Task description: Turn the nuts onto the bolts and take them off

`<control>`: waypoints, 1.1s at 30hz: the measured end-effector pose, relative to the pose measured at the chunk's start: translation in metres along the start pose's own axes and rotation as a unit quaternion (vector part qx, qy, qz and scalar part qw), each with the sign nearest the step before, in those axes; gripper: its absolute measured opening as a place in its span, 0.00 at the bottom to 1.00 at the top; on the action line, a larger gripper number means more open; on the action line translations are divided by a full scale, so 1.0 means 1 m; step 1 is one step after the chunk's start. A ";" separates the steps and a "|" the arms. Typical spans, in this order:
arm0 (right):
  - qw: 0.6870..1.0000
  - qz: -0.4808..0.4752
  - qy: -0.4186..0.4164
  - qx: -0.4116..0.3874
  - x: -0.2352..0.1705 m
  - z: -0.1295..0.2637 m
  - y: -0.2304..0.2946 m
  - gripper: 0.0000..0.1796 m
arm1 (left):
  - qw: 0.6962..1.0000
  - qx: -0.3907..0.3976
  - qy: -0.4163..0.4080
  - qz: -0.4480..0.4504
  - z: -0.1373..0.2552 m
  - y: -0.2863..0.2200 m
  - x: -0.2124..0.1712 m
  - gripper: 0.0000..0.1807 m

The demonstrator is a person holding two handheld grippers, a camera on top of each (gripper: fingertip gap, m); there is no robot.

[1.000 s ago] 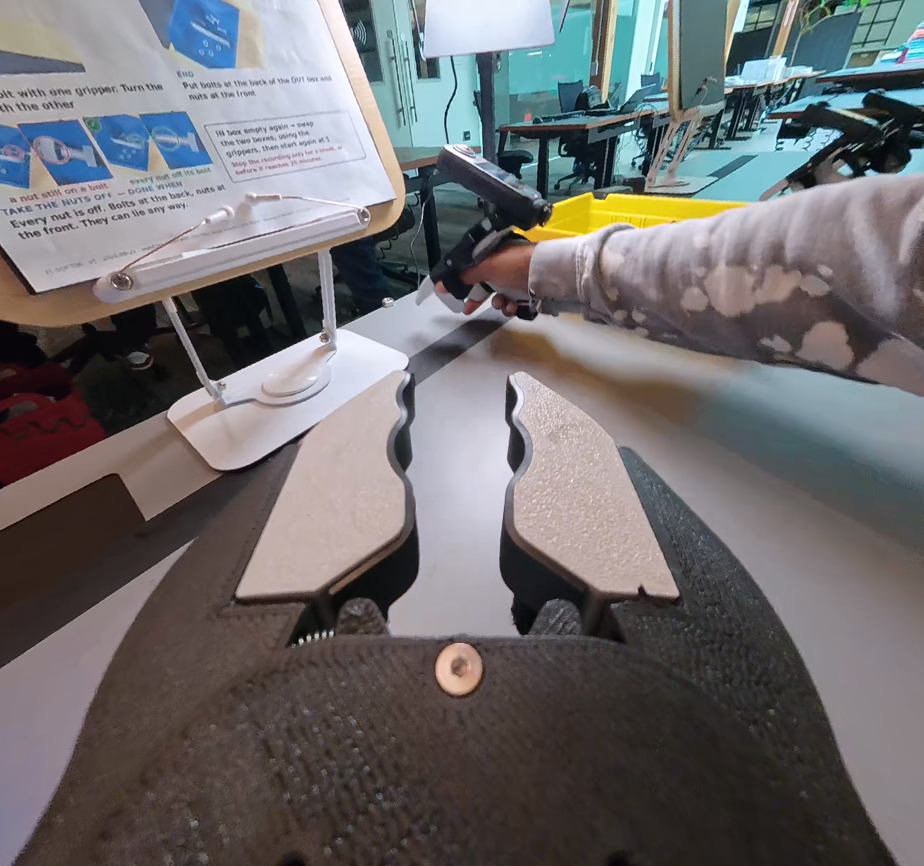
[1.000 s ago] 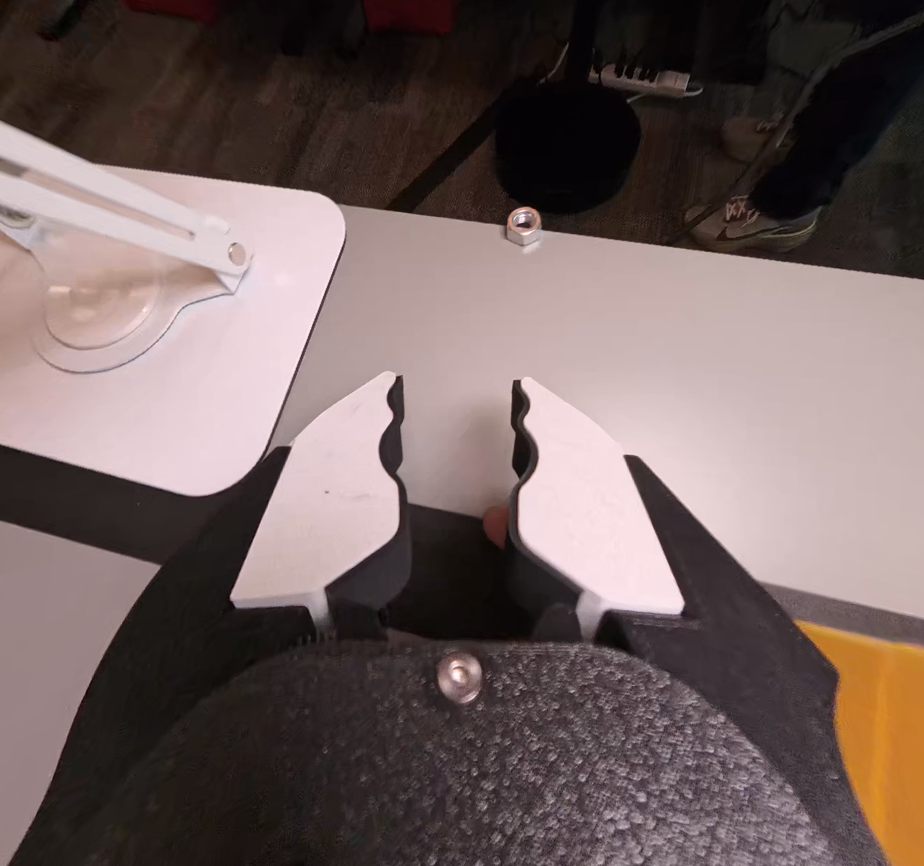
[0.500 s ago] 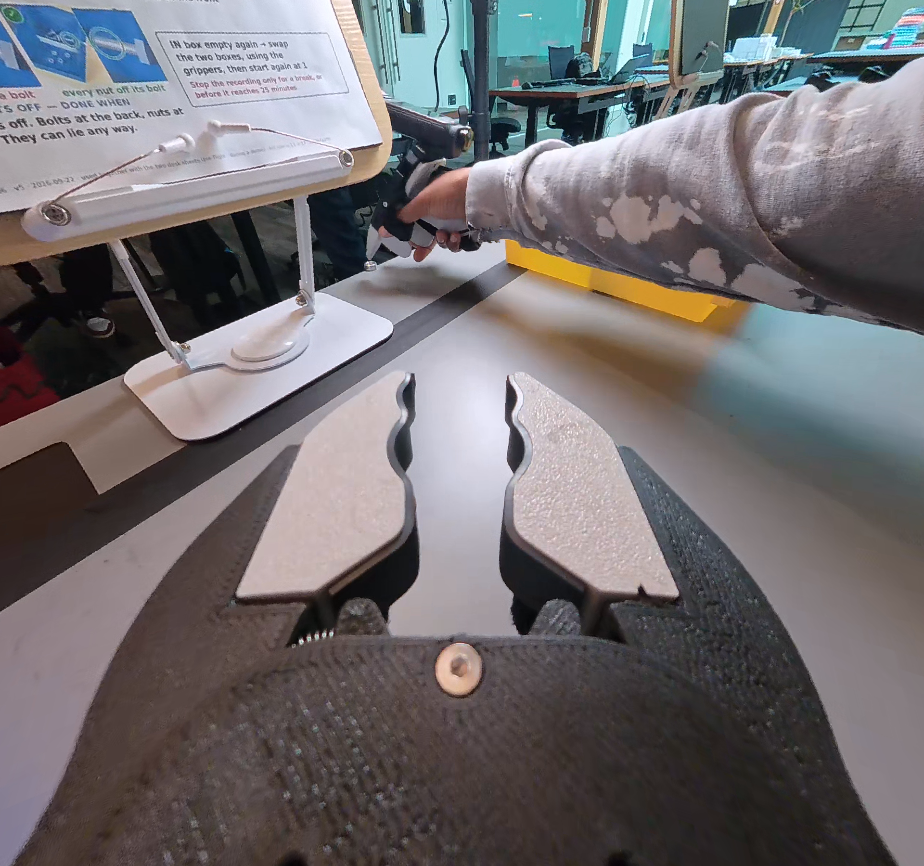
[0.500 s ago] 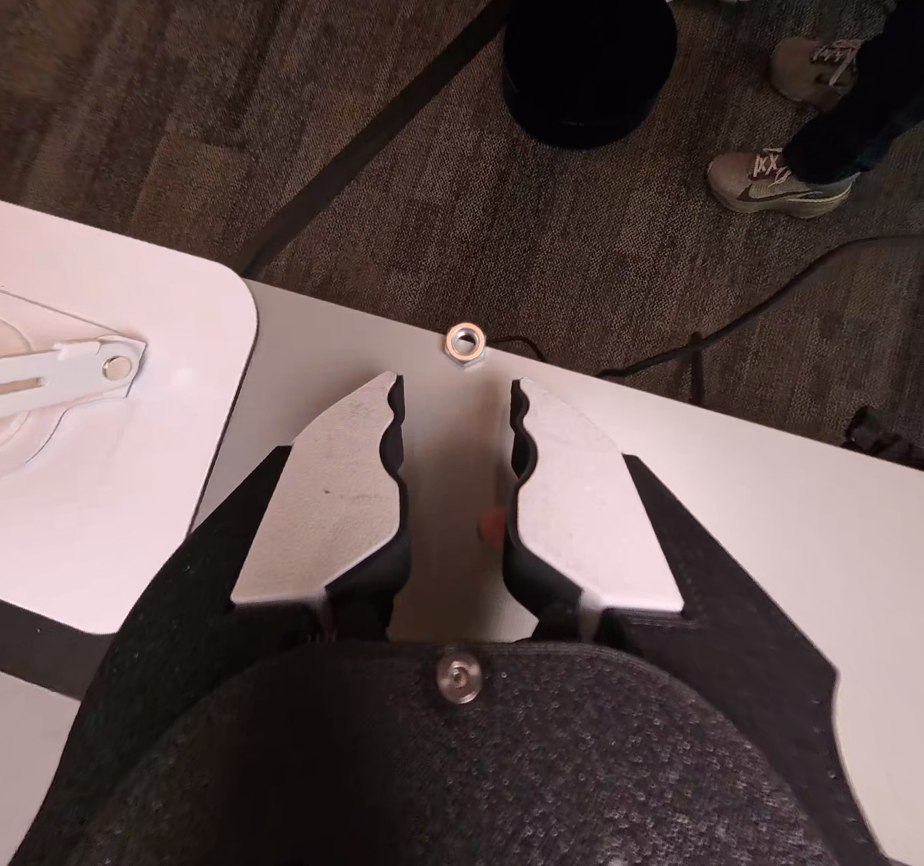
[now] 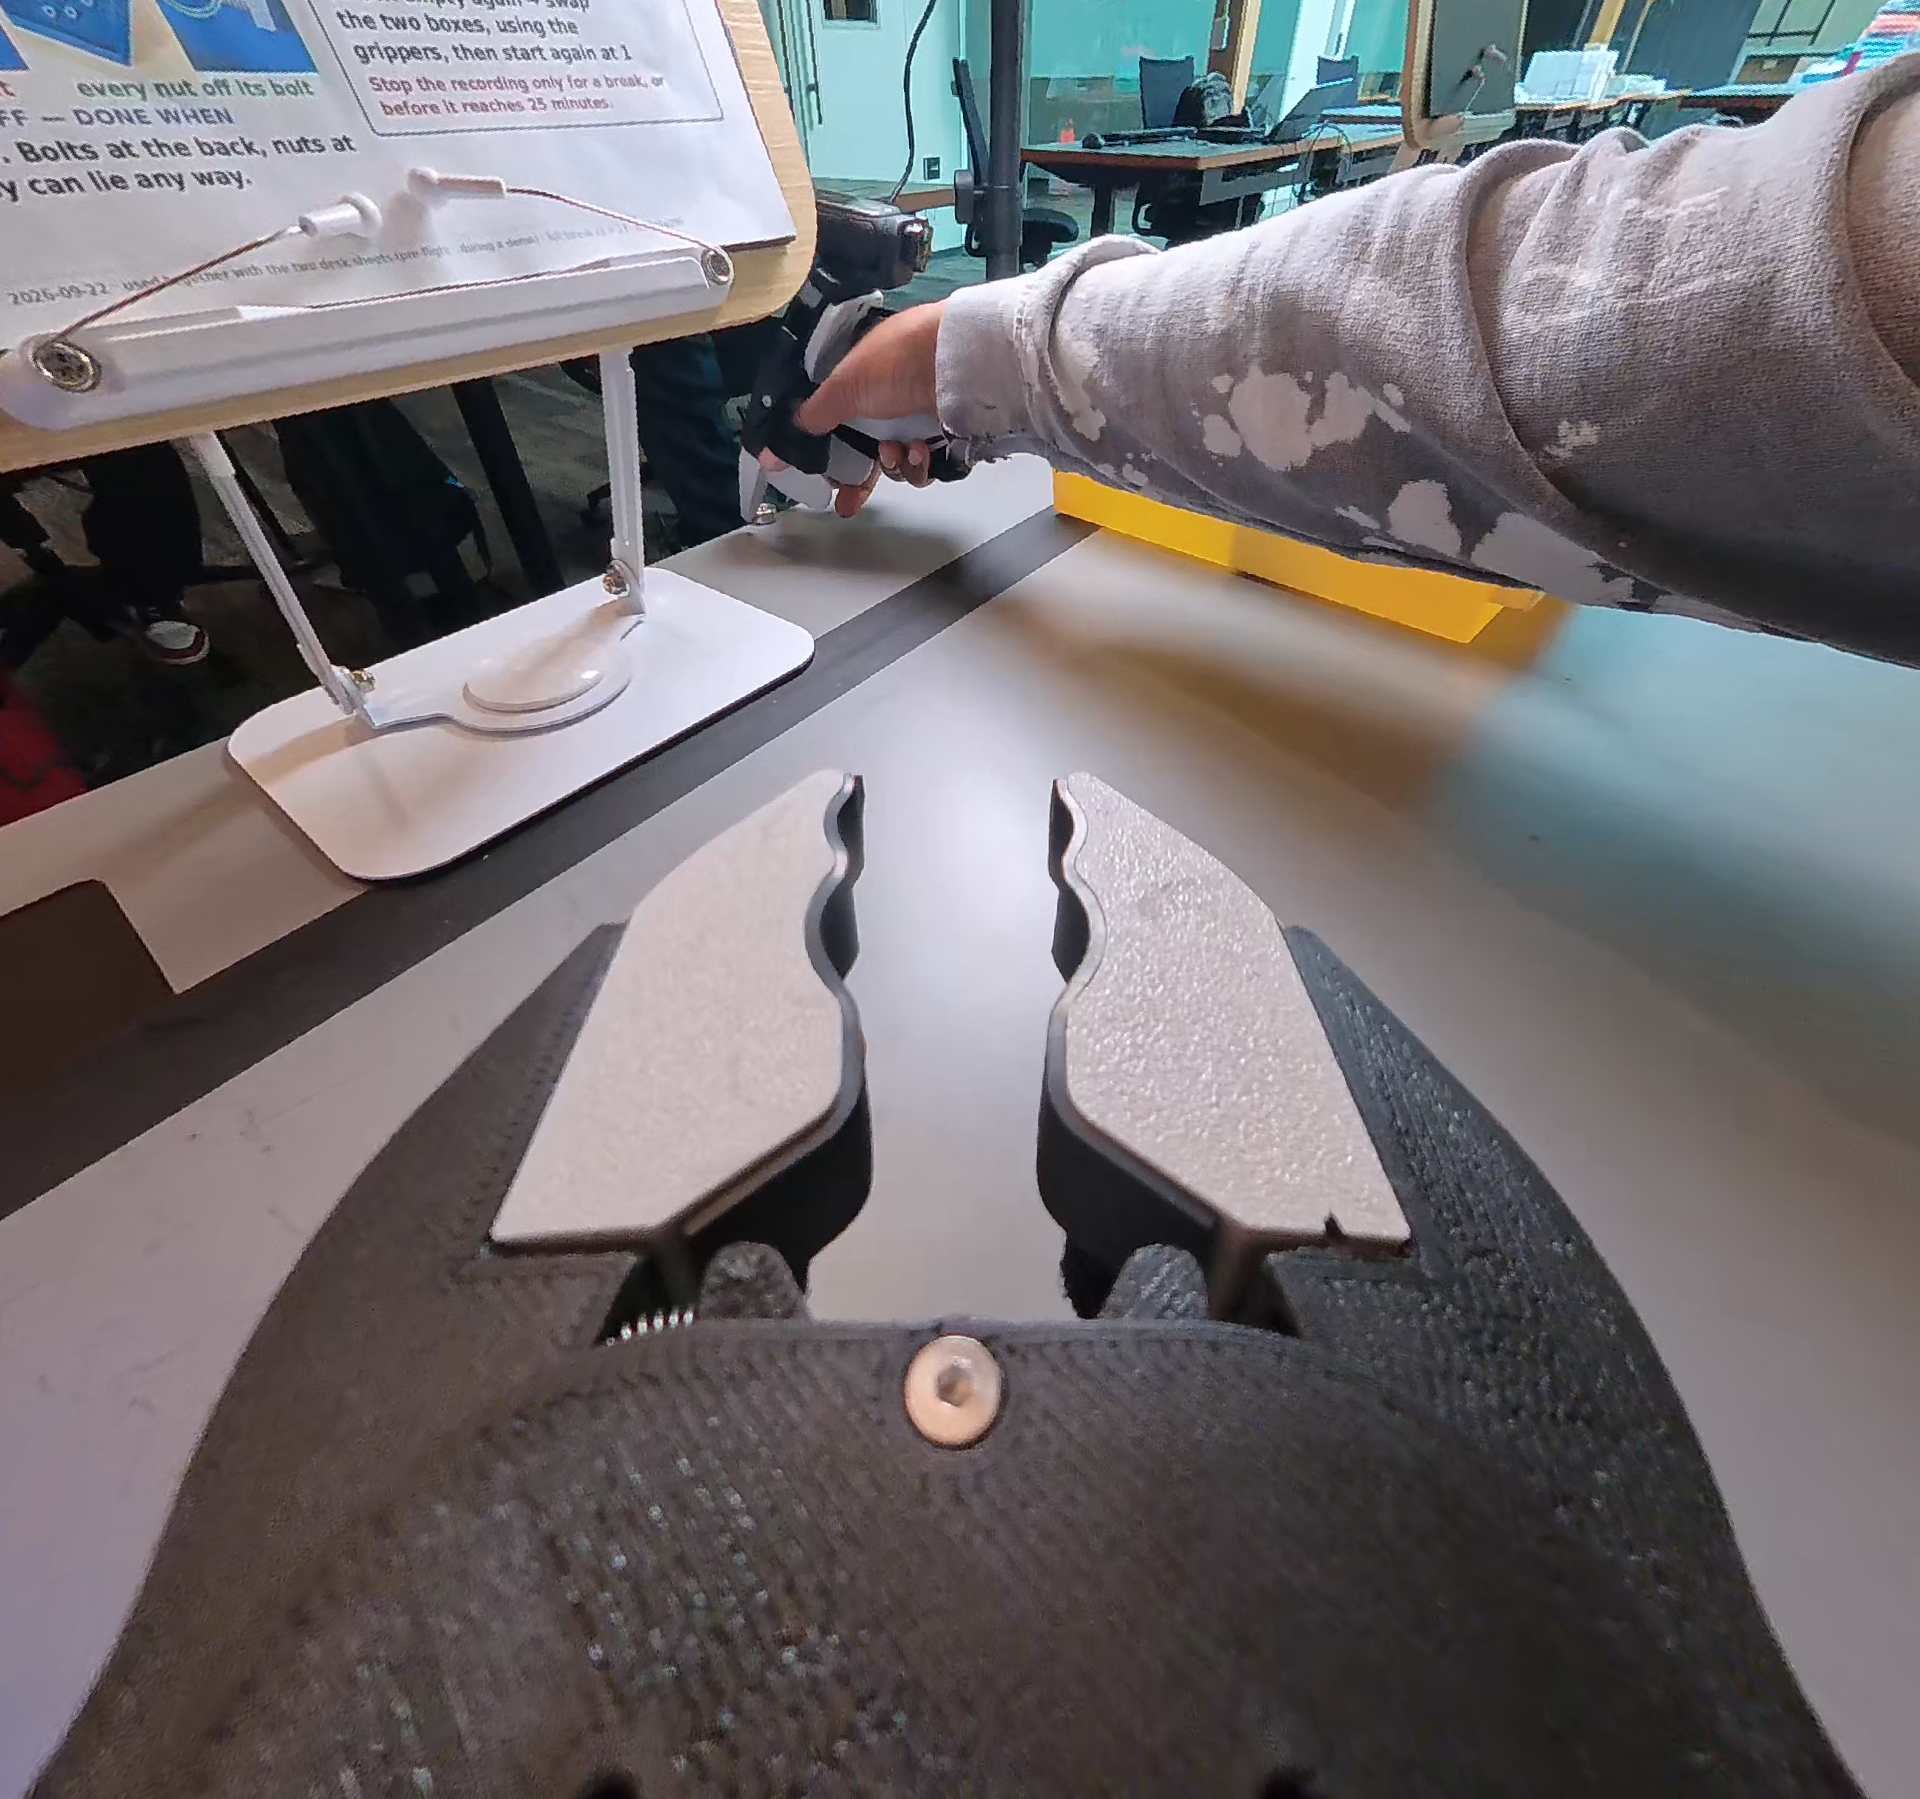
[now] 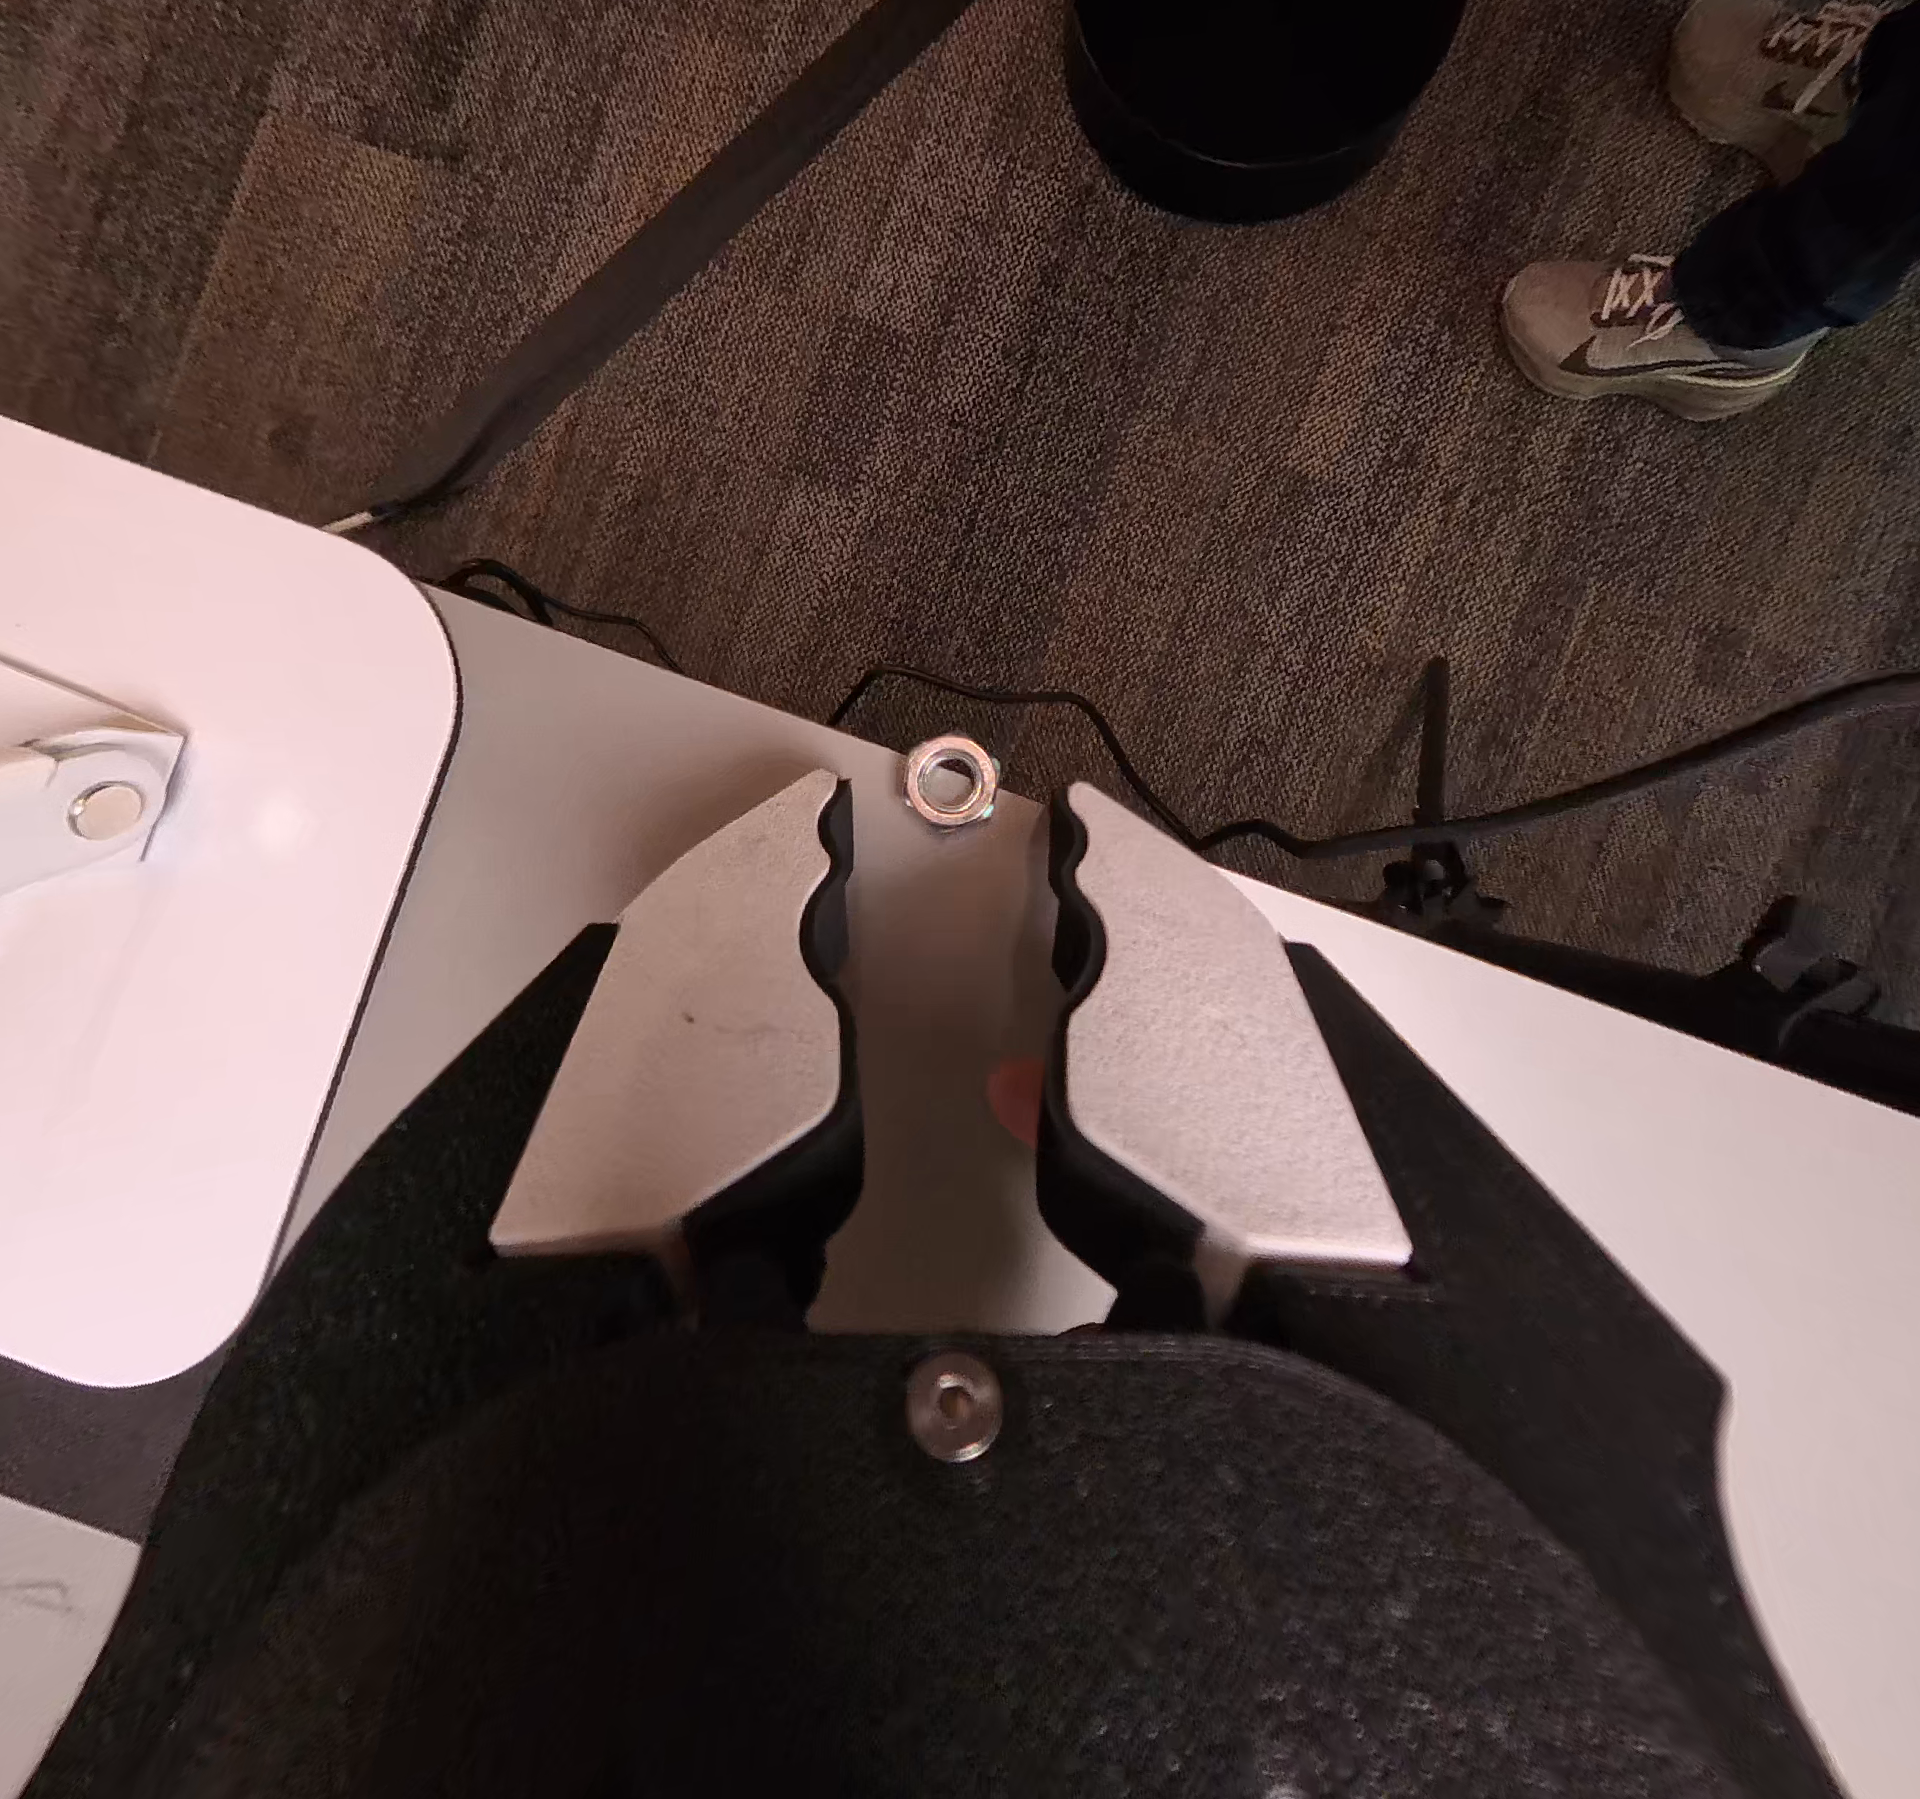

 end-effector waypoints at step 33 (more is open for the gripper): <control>0.995 0.078 -0.005 0.056 -0.049 0.029 0.041 0.09 | 1.000 0.013 0.003 0.002 0.002 0.010 -0.002 0.18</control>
Point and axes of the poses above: each gripper's, where its closed fingertips meet, z back along the fingers, x out of its top, y = z × x across the jaws, the point moved 5 cm from there along z, back along the fingers, and after that the axes turned 4 degrees about z, right-handed, at the moved point
